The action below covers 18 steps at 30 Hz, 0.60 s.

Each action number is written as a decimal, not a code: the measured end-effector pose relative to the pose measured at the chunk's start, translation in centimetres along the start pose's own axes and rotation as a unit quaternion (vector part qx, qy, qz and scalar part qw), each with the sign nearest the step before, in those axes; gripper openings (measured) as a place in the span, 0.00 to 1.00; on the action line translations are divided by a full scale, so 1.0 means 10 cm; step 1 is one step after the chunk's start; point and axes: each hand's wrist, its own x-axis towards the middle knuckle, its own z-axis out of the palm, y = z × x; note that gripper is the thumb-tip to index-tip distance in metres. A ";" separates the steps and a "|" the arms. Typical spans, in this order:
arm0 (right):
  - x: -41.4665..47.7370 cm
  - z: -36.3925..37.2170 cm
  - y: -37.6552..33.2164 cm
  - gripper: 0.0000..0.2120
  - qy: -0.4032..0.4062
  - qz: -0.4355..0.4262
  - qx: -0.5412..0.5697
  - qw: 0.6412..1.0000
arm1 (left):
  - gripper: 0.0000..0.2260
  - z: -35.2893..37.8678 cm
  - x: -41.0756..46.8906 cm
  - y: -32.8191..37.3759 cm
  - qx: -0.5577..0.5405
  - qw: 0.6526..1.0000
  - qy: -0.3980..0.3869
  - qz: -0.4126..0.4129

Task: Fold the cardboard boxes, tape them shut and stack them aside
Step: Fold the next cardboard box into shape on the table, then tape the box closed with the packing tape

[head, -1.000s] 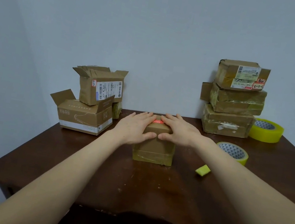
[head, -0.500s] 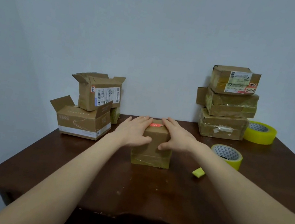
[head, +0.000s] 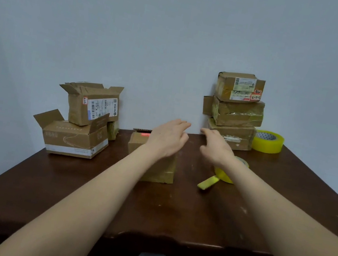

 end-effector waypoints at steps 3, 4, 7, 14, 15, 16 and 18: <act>-0.09 -0.09 0.29 0.27 0.011 0.060 -0.032 0.998 | 0.20 0.15 0.09 0.37 -0.034 0.999 -0.006 0.035; -0.13 -0.10 0.39 0.26 0.007 0.077 -0.043 0.996 | 0.21 0.22 0.11 0.46 -0.044 0.998 -0.020 0.037; -0.27 -0.11 0.58 0.22 -0.030 0.108 -0.093 0.989 | 0.23 0.43 0.17 0.64 -0.077 0.994 -0.074 0.006; -0.36 -0.05 0.82 0.24 -0.065 0.119 -0.174 0.975 | 0.24 0.74 0.18 0.71 -0.092 0.988 -0.111 -0.054; -0.35 -0.03 0.85 0.22 -0.059 0.116 -0.177 0.976 | 0.24 0.76 0.19 0.70 -0.097 0.987 -0.111 -0.057; -0.34 -0.02 0.87 0.19 -0.055 0.117 -0.172 0.976 | 0.24 0.77 0.21 0.69 -0.102 0.987 -0.112 -0.059; -0.33 -0.02 0.89 0.16 -0.038 0.118 -0.156 0.980 | 0.24 0.78 0.25 0.68 -0.113 0.985 -0.110 -0.063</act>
